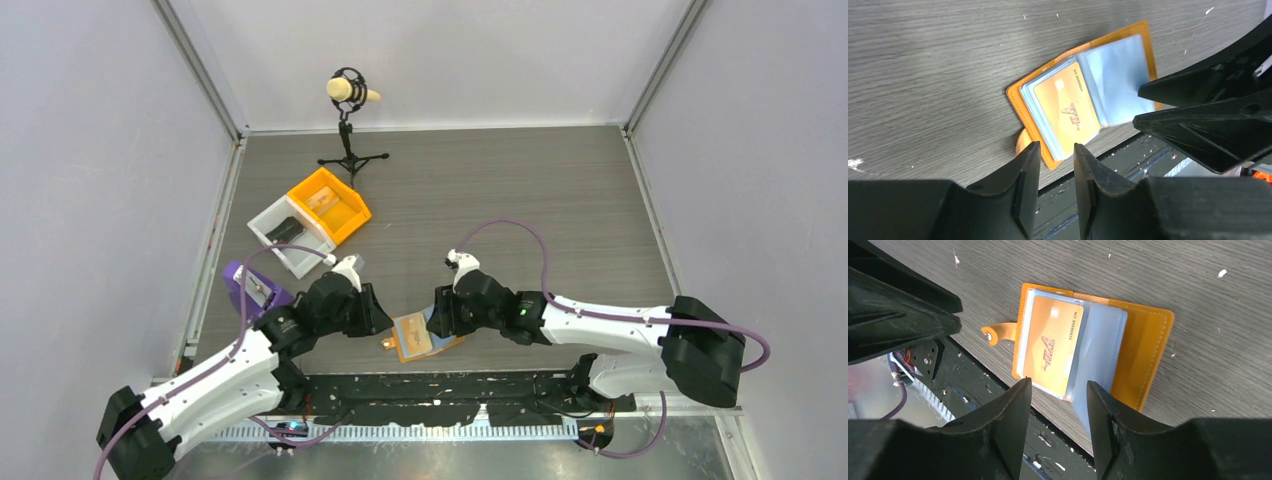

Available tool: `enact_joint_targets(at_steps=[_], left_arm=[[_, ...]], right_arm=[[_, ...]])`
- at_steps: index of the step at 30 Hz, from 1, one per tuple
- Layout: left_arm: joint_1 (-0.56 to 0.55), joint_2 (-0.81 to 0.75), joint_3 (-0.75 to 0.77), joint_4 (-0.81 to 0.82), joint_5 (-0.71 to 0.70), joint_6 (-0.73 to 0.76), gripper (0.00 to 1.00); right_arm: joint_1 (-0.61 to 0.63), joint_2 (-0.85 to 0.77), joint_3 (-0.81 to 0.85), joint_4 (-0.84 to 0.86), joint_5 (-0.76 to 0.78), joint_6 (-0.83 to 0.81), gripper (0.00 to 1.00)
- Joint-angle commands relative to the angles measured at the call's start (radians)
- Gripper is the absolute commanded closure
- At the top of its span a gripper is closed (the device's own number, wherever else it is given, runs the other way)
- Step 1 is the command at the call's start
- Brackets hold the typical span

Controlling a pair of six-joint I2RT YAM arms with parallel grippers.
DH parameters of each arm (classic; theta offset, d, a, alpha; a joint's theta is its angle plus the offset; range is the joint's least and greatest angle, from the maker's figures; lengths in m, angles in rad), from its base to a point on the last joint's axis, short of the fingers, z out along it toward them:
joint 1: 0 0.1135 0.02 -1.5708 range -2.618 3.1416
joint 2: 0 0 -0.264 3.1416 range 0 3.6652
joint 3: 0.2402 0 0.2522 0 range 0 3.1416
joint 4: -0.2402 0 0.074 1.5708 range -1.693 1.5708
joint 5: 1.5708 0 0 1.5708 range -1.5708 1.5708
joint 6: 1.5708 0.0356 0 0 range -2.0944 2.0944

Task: Take the credit cards out of the card holder
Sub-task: Remove the credit card from the card holder.

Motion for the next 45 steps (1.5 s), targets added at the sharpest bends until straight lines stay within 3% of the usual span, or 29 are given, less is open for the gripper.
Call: enact_joint_targets(at_steps=[1, 6, 15, 23, 45], left_arm=[[-0.004, -0.049, 0.061, -0.059, -0.070, 0.014, 0.67], [-0.004, -0.015, -0.015, 0.141, 0.036, -0.044, 0.72], [-0.004, 0.177, -0.070, 0.377, 0.102, -0.056, 0.83], [-0.004, 0.286, -0.110, 0.450, 0.098, -0.047, 0.87], [-0.017, 0.335, -0.178, 0.521, 0.070, -0.074, 0.88]], right_arm=[[-0.023, -0.023, -0.016, 0.060, -0.056, -0.015, 0.51], [-0.035, -0.004, -0.018, 0.135, -0.132, -0.006, 0.56], [-0.041, 0.087, -0.053, 0.235, -0.195, 0.007, 0.60], [-0.099, 0.156, -0.123, 0.336, -0.238, 0.040, 0.66], [-0.161, 0.219, -0.218, 0.555, -0.378, 0.096, 0.72]])
